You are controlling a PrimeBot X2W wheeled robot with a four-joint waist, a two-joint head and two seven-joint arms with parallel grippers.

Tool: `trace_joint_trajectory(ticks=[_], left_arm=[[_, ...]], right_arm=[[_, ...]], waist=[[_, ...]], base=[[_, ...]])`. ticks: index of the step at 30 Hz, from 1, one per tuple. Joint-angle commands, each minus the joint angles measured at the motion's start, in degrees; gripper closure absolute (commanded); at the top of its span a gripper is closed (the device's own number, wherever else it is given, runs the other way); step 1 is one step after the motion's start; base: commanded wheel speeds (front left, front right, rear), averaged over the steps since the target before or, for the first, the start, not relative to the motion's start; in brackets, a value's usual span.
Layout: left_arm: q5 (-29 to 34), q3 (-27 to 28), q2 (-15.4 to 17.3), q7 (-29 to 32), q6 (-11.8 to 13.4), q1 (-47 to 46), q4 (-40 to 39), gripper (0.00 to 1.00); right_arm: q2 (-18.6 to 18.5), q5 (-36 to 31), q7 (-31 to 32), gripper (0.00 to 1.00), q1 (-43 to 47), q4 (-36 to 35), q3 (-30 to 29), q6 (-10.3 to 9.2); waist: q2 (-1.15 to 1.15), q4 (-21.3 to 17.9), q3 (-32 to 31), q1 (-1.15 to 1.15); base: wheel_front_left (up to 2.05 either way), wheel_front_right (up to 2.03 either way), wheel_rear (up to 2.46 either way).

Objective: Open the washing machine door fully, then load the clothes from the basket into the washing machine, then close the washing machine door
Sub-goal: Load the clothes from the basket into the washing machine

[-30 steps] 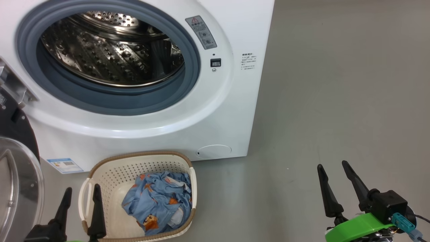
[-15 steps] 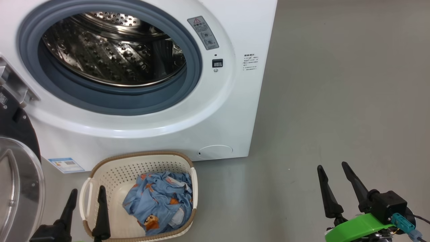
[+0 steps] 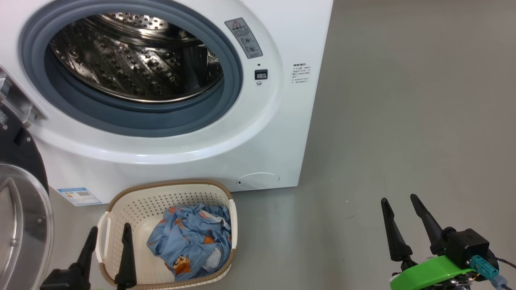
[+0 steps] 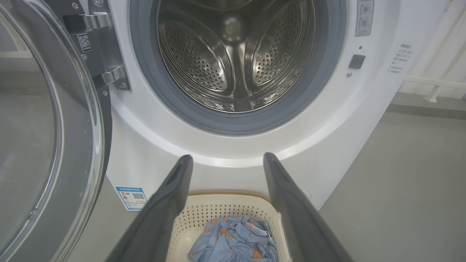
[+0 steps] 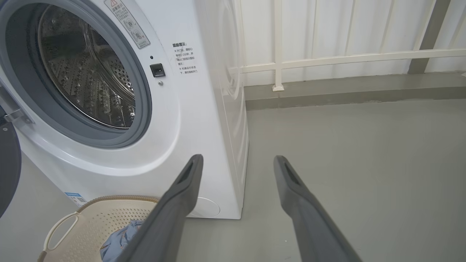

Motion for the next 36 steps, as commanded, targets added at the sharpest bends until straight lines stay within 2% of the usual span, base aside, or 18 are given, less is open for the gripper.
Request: trace_joint_trajectory(ticks=[1,22,36], left_arm=[[-0.2,1.6,0.8,-0.4,-0.1,-1.9,-1.1,0.0],[-0.9,0.5,0.8,-0.4,0.1,-1.2,-1.0,0.0],[-1.6,-1.1,0.8,-0.4,-1.1,-5.7,3.1,0.0]], right_arm=[[0.0,0.1,-0.3,0.0,-1.6,-1.2,1.4,0.17],[0.0,-0.2,-0.3,0.0,-1.3,-1.1,1.4,0.17],[0.0,-0.1,-0.3,0.0,-3.6,-2.0,1.7,0.17]], waist=[[0.0,0.0,0.1,0.0],[0.0,-0.3,0.4,0.0],[0.0,-1.7,7.6,0.0]], base=[[0.0,0.0,0.0],[0.0,0.0,0.0],[0.0,0.0,0.0]])
